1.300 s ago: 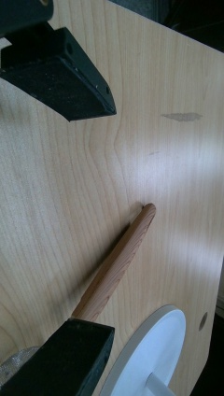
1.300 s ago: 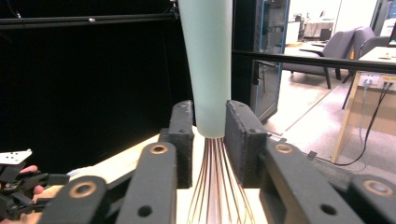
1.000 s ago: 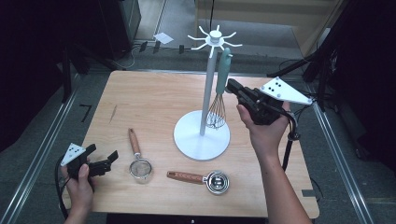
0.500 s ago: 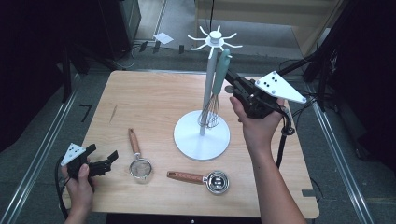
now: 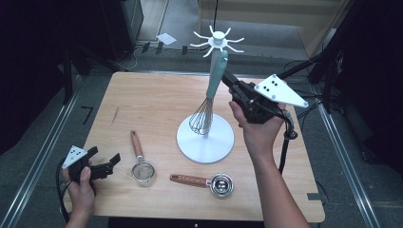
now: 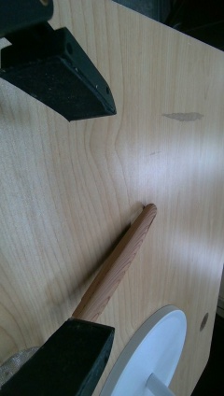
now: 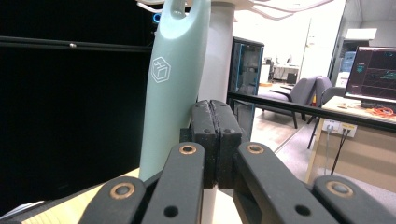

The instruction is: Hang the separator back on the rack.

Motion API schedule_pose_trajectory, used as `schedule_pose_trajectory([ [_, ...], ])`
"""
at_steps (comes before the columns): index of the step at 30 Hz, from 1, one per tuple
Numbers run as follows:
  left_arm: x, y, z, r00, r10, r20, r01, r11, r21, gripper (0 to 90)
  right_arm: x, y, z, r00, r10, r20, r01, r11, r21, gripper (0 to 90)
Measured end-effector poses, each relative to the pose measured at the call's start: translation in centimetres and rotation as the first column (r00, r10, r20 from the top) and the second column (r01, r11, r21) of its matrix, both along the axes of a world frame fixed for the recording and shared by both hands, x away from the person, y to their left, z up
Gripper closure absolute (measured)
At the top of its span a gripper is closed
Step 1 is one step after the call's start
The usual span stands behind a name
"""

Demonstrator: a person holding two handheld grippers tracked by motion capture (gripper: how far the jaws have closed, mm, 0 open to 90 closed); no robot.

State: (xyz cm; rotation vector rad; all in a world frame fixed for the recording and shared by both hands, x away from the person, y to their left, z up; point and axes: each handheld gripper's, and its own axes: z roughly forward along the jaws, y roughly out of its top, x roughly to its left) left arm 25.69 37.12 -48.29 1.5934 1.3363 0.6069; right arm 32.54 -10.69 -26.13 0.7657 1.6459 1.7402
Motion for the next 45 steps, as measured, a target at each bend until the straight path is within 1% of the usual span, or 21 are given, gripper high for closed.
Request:
schedule_pose_trajectory([
  [9,0.0,0.0,0.0,1.0,-0.001,0.001,0.001,1.0,0.004,0.0,-0.4,0.6,0.0,0.9999,0.014,-0.001,-0.014,0.9999,-0.007,90.0],
  [20,0.0,0.0,0.0,1.0,-0.001,0.001,0.001,1.0,0.004,0.0,-0.8,1.7,-0.2,0.9994,0.033,0.009,-0.033,0.9991,-0.026,90.0],
  [27,0.0,0.0,0.0,1.0,-0.003,0.001,0.003,1.0,0.003,0.0,-0.8,1.5,-0.4,0.9995,0.029,0.012,-0.028,0.999,-0.033,90.0],
  [28,0.0,0.0,0.0,1.0,-0.003,0.001,0.003,1.0,0.003,0.0,-0.8,1.2,-0.6,0.9997,0.021,0.013,-0.02,0.999,-0.04,90.0],
  [31,0.0,0.0,0.0,1.0,-0.002,0.001,0.002,1.0,0.003,0.0,-0.9,1.0,-0.8,0.9999,0.013,0.009,-0.013,0.9991,-0.041,89.6],
  [32,0.0,0.0,0.0,1.0,-0.002,0.002,0.002,1.0,0.004,0.0,-0.9,0.7,-1.1,1.0,0.003,0.001,-0.003,0.9991,-0.042,87.1],
  [35,0.0,0.0,0.0,1.0,-0.001,0.003,0.001,1.0,0.005,0.0,-0.9,0.1,-1.6,0.9998,-0.021,-0.003,0.021,0.9982,-0.056,84.9],
  [37,0.0,-0.1,0.0,1.0,-0.001,0.003,0.001,1.0,0.005,0.0,-1.0,-0.4,-2.1,0.9993,-0.032,-0.019,0.031,0.9979,-0.057,83.7],
  [39,0.0,-0.1,0.0,1.0,-0.002,0.005,0.002,1.0,0.005,0.0,-1.0,-0.9,-2.5,0.9987,-0.044,-0.028,0.042,0.9972,-0.061,82.1],
  [40,0.0,-0.1,0.0,1.0,-0.002,0.005,0.002,1.0,0.005,0.0,-1.0,-0.9,-2.5,0.9987,-0.044,-0.028,0.042,0.9972,-0.061,82.1],
  [41,0.0,-0.1,0.0,1.0,-0.002,0.005,0.002,1.0,0.006,0.0,-1.0,-1.5,-3.0,0.9979,-0.057,-0.031,0.055,0.996,-0.071,78.3],
  [43,0.0,-0.1,0.0,1.0,-0.002,0.006,0.002,1.0,0.006,0.0,-1.0,-2.1,-3.6,0.9965,-0.073,-0.041,0.07,0.9944,-0.079,75.9],
  [44,0.0,-0.1,0.0,1.0,-0.002,0.006,0.002,1.0,0.006,0.0,-1.0,-2.1,-3.6,0.9965,-0.073,-0.041,0.07,0.9944,-0.079,75.9],
  [45,0.0,-0.1,0.0,1.0,-0.001,0.006,0.001,1.0,0.006,0.0,-1.0,-2.4,-4.0,0.9957,-0.078,-0.051,0.073,0.9938,-0.083,74.3],
])
